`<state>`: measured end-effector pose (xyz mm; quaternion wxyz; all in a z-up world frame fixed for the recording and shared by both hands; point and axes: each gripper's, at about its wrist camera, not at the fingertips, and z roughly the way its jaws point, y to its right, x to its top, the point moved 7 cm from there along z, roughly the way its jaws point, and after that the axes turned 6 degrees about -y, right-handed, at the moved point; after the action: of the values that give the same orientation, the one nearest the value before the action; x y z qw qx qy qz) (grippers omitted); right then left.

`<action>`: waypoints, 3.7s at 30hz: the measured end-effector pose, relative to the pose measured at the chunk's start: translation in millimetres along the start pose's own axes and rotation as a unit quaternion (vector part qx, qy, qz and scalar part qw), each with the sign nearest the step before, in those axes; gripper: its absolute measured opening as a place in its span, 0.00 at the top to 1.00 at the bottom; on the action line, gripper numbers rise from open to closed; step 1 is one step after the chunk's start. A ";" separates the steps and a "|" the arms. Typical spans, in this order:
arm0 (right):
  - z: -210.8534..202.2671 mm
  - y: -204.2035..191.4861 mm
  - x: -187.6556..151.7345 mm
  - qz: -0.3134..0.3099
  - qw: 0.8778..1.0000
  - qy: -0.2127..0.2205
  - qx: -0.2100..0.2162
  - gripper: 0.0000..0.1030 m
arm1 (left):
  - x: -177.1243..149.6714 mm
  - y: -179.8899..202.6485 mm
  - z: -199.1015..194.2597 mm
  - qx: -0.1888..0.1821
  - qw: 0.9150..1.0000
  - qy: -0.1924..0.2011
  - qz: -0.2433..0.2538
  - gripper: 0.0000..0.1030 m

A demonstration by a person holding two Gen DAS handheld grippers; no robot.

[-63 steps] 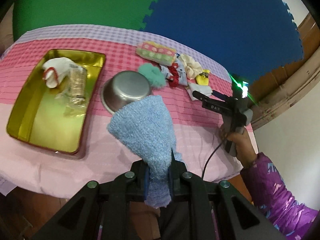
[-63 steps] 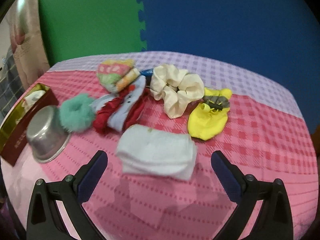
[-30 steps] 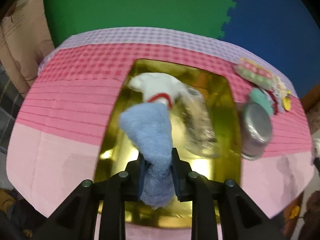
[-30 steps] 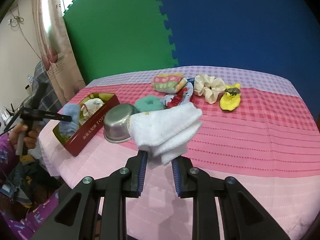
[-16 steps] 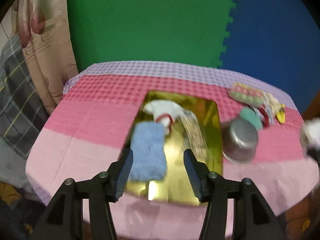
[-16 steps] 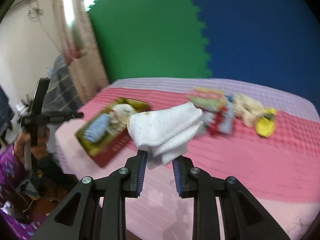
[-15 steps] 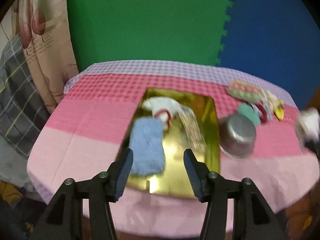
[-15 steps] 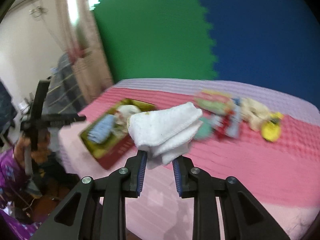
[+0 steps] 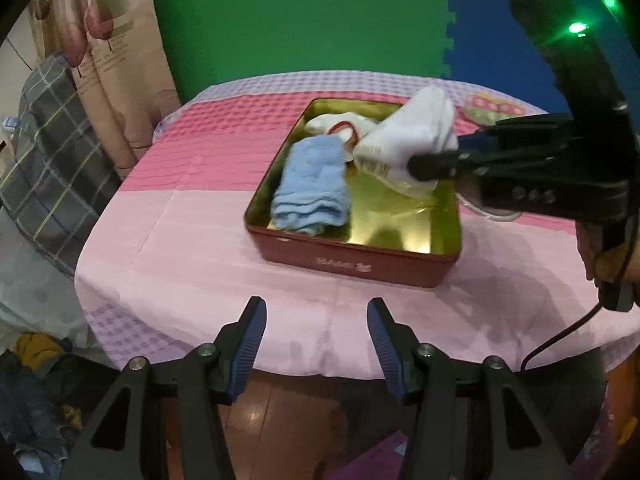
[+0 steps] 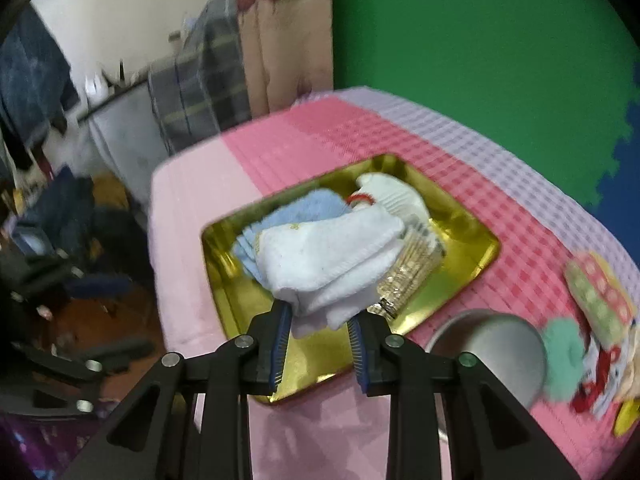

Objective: Organize soft objects
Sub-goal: 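Carry the white sock into the tin and open the right gripper, then grasp the green fluffy scrunchie with the left gripper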

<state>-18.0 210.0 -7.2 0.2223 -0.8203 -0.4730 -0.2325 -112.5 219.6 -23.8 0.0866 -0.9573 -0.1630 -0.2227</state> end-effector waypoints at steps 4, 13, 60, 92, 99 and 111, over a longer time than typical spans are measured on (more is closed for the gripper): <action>22.4 -0.8 -1.0 -0.027 0.999 -0.033 -0.019 0.73 | -2.2 -6.2 4.8 0.002 1.000 -0.010 -0.005 0.48; 45.0 -0.2 3.4 -0.045 0.996 -0.056 -0.044 0.68 | -3.6 -10.7 9.5 0.005 1.000 -0.022 -0.013 0.48; -139.6 276.1 -303.0 0.374 0.873 -0.005 -0.314 0.08 | 0.8 36.0 0.7 0.043 0.997 -0.027 0.061 0.48; -142.4 303.0 -318.8 0.413 0.866 0.004 -0.283 0.01 | 191.1 222.9 45.9 -0.139 0.972 -0.087 0.168 0.48; -145.2 301.2 -317.3 0.416 0.869 0.026 -0.267 0.01 | 240.5 247.5 110.2 -0.215 0.958 -0.171 0.082 0.48; -148.1 296.9 -315.0 0.417 0.871 0.043 -0.255 0.00 | 248.5 263.3 171.3 -0.195 0.945 -0.224 0.134 0.48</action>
<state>77.7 -223.1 -119.1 0.1016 -0.9586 -0.0016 -0.2659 258.7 83.1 -87.1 -0.1118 -0.9936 -0.0017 -0.0163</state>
